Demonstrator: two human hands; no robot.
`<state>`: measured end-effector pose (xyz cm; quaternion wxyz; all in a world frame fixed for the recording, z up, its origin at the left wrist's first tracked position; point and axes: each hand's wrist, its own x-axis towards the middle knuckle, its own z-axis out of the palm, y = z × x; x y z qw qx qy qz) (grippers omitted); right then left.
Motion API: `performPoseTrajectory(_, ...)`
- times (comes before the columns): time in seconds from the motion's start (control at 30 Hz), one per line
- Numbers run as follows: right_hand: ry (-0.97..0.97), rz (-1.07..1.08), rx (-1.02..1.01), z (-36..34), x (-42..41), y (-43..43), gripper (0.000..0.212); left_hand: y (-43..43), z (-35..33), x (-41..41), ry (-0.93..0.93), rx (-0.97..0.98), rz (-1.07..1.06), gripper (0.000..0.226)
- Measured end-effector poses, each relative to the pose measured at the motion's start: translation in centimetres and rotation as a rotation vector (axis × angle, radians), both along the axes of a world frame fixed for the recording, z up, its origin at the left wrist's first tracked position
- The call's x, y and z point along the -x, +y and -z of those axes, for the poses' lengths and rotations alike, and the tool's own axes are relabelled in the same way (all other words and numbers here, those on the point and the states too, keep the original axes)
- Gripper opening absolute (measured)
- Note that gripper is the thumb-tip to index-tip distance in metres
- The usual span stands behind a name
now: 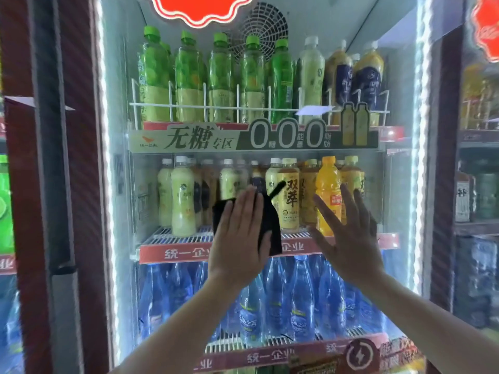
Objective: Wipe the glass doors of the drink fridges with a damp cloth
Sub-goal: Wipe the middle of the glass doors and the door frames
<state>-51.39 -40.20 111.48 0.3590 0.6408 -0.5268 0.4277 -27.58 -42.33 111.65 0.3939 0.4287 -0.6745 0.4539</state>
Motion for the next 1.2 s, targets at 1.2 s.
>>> performPoseTrajectory(1.2, 0.089, -0.094, 0.101, 0.5, 4.9, -0.7, 0.056, -0.5, 0.9, 4.4, 0.135, 0.051, -0.049, 0.062)
